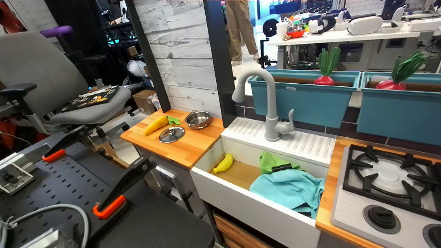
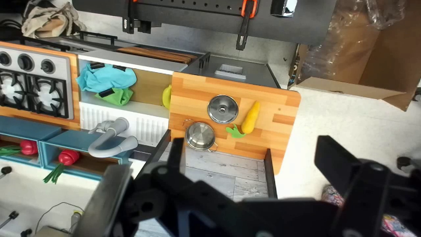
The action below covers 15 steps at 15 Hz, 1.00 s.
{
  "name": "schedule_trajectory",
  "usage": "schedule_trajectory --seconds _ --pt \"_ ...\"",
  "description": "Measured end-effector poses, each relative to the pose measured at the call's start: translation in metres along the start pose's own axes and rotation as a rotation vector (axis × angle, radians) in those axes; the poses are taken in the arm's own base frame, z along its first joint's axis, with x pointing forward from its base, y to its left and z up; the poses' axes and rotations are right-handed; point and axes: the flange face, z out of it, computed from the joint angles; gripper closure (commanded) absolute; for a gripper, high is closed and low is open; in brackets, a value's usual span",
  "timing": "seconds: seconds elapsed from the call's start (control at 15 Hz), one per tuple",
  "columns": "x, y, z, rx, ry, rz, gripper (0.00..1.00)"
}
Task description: Place the carrot on the silver pan
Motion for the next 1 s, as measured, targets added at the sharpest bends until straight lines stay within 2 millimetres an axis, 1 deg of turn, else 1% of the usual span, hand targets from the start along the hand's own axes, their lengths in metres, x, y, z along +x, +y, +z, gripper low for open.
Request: schedule_trajectory --seconds 0.27,0.47,0.6,0.73,0.87,1.0 --pt "0.0 0.0 0.002 0.0 -0.003 0.001 0.0" --pt "0.01 0.001 0.016 0.011 -0.009 -0.002 0.0" --pt "0.02 0.002 0.036 0.027 0.002 0.001 0.0" --pt "0.03 0.004 0.061 0.048 0.016 0.008 0.0" --pt "0.039 0.005 0.092 0.076 0.031 -0.012 0.0" --pt "0.048 0.002 0.127 0.126 0.044 -0.041 0.0"
